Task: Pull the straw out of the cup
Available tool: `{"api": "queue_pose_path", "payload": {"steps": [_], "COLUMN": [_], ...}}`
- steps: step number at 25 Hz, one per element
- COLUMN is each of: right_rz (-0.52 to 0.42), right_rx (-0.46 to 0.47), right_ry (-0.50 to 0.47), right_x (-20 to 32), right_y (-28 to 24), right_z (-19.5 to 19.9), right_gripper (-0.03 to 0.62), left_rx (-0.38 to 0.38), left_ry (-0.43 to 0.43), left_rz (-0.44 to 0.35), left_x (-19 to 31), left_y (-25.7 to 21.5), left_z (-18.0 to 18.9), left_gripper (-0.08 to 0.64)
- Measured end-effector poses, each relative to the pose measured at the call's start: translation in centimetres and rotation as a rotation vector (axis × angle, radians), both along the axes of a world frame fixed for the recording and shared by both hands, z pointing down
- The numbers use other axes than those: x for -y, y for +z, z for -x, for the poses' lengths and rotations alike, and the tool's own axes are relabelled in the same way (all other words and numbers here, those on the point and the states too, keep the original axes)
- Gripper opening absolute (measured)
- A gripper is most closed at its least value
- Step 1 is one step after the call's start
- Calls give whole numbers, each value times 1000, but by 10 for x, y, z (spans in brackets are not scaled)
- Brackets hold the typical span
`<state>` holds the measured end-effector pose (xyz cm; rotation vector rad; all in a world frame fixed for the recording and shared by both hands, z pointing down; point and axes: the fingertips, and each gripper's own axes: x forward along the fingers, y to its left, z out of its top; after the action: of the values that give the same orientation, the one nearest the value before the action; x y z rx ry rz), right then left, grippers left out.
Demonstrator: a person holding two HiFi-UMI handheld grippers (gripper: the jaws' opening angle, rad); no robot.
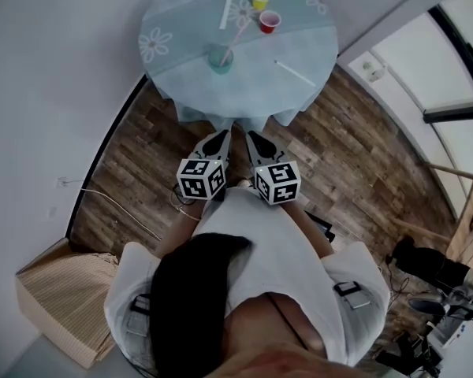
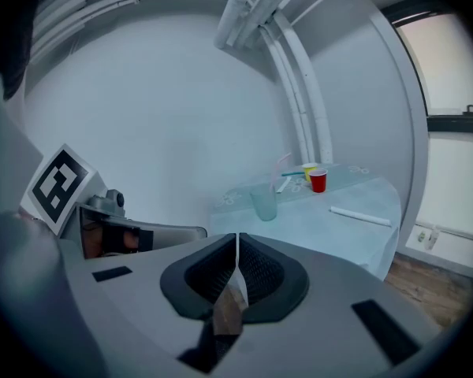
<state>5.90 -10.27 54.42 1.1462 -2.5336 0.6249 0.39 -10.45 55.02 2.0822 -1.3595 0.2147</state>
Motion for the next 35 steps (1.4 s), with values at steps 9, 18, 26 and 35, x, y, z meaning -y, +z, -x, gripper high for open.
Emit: {"api": "queue_pose_path", "payload": {"steps": [9,18,26,35], "right_rz": [47,67,34,62], "right_rx": [47,22,34,86], "right_ry": [28,101,200,334], "right_x": [37,88,137,169], "right_y": [5,5,-13,-14], "right_z": [28,50,67,73], "right_gripper": [35,35,35,37], "left_rx": [-22,-17,-24,-44], "left_ry": [39,99,164,219], "left_rz": [33,6,20,1], "left_x": [41,97,140,178], "left_y": [7,2,-5,-11], "left_z": [25,45,75,96], "left_gripper": [8,8,8,8]}}
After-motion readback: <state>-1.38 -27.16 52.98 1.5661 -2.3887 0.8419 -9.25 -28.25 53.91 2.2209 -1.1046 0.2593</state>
